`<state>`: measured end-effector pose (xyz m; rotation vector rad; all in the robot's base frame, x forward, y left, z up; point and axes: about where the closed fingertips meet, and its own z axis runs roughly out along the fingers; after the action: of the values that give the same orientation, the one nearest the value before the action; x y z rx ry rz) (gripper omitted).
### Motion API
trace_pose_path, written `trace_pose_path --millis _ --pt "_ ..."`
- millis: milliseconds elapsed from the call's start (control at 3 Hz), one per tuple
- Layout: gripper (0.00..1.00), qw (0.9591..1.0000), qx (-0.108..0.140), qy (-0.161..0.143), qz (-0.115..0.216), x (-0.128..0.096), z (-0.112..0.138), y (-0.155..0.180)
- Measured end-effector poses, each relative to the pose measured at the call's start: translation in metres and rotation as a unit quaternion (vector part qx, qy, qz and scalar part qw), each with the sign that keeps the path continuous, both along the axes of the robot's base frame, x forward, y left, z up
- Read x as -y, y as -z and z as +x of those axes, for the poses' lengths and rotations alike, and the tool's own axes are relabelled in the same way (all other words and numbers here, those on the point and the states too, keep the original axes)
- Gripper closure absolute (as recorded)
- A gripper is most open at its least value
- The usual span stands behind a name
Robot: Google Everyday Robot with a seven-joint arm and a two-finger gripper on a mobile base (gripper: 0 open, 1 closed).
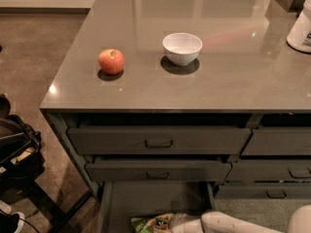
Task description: Pick green rice chip bag from bottom drawer and place on counter
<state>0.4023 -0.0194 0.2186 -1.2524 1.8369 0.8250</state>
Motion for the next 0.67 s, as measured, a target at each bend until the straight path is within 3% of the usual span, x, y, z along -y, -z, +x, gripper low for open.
trace_pose_path --millis 333,667 --pt "1.0 0.9995 0.021 0.014 -0.019 0.022 0.006 -0.024" --pt "1.0 0.9959 0.057 0.042 -0.056 0.058 0.003 -0.068"
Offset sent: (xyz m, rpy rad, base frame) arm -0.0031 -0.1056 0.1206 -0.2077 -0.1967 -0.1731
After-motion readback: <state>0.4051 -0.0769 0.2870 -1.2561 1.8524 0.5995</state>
